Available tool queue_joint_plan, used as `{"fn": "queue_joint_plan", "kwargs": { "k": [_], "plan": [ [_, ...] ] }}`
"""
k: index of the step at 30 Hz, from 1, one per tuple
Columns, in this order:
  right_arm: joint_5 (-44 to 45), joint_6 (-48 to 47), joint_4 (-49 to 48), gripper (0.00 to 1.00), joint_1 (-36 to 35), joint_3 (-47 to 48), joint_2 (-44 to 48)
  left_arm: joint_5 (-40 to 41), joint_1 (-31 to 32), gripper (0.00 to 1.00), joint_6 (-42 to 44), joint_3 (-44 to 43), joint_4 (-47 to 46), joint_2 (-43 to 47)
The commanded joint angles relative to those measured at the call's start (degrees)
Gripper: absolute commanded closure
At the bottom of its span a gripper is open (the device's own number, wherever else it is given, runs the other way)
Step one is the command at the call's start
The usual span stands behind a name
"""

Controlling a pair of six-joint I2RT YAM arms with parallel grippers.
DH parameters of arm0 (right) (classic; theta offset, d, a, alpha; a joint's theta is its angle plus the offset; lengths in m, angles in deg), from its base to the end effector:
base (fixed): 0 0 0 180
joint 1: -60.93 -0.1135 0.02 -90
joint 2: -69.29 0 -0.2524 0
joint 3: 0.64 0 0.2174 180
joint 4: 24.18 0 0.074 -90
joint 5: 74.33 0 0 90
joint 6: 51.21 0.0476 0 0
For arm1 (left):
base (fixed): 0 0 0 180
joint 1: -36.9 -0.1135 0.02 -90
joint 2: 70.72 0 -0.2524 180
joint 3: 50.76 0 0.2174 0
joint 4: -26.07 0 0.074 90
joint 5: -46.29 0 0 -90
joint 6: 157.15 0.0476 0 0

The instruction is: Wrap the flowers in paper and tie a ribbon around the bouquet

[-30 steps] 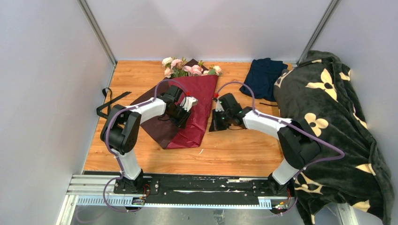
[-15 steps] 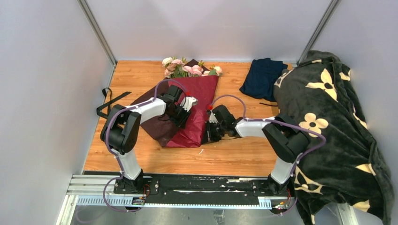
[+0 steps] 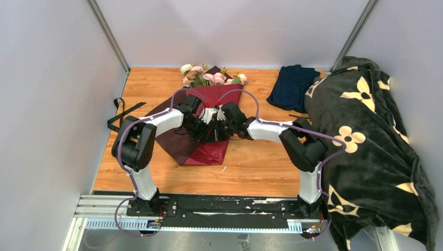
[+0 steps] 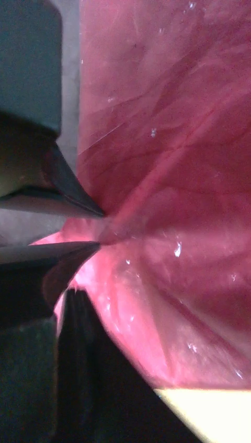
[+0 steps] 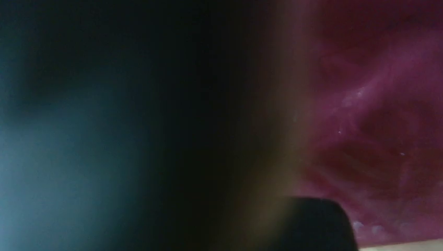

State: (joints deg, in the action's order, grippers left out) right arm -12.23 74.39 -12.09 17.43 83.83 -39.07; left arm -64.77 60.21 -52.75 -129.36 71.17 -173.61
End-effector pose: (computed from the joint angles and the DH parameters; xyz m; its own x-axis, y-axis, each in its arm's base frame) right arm 0.2692 0.2861 0.1968 -0.8605 -0.1074 -0.4979 -0.4699 0.5447 0.6946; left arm 0.2836 -0.1408 0.1593 -0.7119 0.5594 -0.4246 0.6840 0.6895 -0.2382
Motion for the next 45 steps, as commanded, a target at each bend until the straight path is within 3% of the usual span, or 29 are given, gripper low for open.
{"fn": "queue_joint_plan", "kwargs": {
  "k": [1,6,10,13,19,25,31,37,41,45],
  "plan": [
    [1.76,6.45,-3.95,1.0,-1.42,-5.14,-6.34,1.2,-1.95,0.67,0.79,0.41,6.22,-2.75],
    [4.1,7.63,-3.97,1.0,-1.9,-9.04,-10.54,-0.95,-6.91,0.59,0.93,-3.86,11.8,1.11],
    [6.94,7.72,-3.48,1.0,-2.1,-12.77,-9.49,-3.49,-16.64,0.33,0.11,-5.29,16.24,11.17],
    [7.33,6.71,-2.76,1.0,-2.58,-12.55,-9.24,0.14,-24.9,0.15,-1.89,-4.38,16.2,16.52],
    [9.0,4.09,0.5,1.0,-4.85,-9.56,-9.26,3.41,-41.23,0.0,-8.78,-1.51,10.9,11.89],
    [9.54,2.95,1.15,1.0,-5.62,-8.69,-8.67,3.67,-42.89,0.0,-11.17,-7.3,1.97,1.04],
    [9.03,3.03,-0.26,1.0,-5.72,-8.88,-8.5,9.3,-42.91,0.0,-9.25,-16.21,2.69,-10.11],
    [8.35,2.58,-0.54,1.0,-5.8,-8.31,-9.31,6.12,-40.99,0.01,-6.64,-18.2,5.19,-15.92],
    [8.2,2.56,-0.95,1.0,-5.8,-8.82,-9.25,7.32,-38.56,0.09,-4.53,-18.41,5.85,-16.73],
    [8.3,2.69,-1.31,1.0,-5.8,-9.3,-9.11,3.09,-38.17,0.31,-4.32,-19.36,8.45,-16.71]
  ]
}}
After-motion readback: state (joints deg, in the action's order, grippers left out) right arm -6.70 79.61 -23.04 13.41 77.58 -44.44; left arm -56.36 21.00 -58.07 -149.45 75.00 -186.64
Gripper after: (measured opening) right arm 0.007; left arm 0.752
